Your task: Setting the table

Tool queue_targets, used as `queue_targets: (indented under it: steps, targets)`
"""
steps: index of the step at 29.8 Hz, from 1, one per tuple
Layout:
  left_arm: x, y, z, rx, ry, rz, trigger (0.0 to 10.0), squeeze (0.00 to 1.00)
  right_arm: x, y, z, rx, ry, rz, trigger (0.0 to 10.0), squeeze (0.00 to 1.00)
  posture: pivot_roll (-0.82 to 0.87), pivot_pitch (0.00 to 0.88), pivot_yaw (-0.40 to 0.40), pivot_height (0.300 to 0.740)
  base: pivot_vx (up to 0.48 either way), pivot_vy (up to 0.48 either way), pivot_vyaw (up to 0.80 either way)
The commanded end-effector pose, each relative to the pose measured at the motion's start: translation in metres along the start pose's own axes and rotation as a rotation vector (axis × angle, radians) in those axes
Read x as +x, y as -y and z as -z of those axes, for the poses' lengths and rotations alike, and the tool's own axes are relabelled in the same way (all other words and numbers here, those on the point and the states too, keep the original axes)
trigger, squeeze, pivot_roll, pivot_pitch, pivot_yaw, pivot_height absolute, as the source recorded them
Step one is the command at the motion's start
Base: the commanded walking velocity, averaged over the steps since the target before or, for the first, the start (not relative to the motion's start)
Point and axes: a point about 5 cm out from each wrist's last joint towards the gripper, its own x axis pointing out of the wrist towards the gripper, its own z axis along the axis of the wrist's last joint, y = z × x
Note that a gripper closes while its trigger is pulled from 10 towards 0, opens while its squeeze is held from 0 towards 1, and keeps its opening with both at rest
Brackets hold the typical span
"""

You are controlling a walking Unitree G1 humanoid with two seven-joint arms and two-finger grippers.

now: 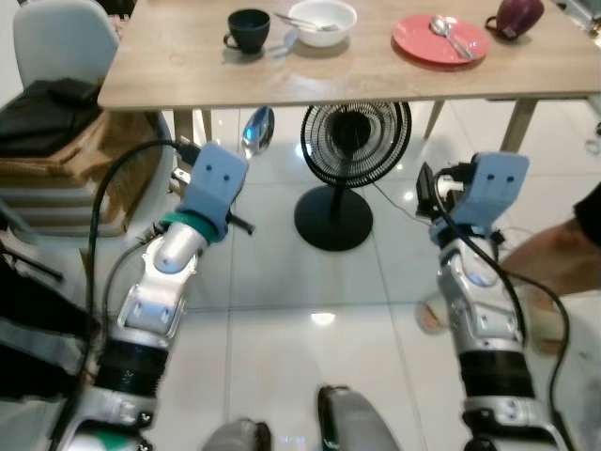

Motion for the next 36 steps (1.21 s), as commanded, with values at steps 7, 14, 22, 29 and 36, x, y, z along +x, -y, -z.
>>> queue_targets:
  steps: [7,14,22,29,36]
  targets:
    - [-0.0036,-0.0027,0.0081,0.002,-0.025,-0.008,10.0,0.0,-0.0011,-0.0042,0.0045,0.011,-0.024,-0.014,10.0,0.0,-0.1,0.052,0.05,0.74,0.457,0.0,-0.23]
    - [-0.0035,-0.0032,0.0082,0.002,-0.023,-0.008,10.0,0.0,-0.0009,-0.0036,0.0048,0.002,-0.025,-0.013,10.0,0.0,-0.1,0.048,0.051,0.74,0.456,0.0,-0.46]
    - [-0.0032,-0.0038,0.0077,0.002,-0.021,-0.007,10.0,0.0,-0.0015,-0.003,0.0046,0.0,-0.022,-0.008,10.0,0.0,-0.1,0.054,0.053,0.74,0.456,0.0,-0.4]
    - [-0.0027,-0.0034,0.0074,0.001,-0.02,-0.006,10.0,0.0,-0.0018,-0.0033,0.0044,-0.002,-0.02,-0.009,10.0,0.0,-0.1,0.06,0.053,0.74,0.455,0.0,0.0]
    - [-0.0028,-0.003,0.0076,0.0,-0.021,-0.004,10.0,0.0,-0.0021,-0.0035,0.0048,-0.003,-0.021,-0.01,10.0,0.0,-0.1,0.062,0.054,0.74,0.455,0.0,0.0]
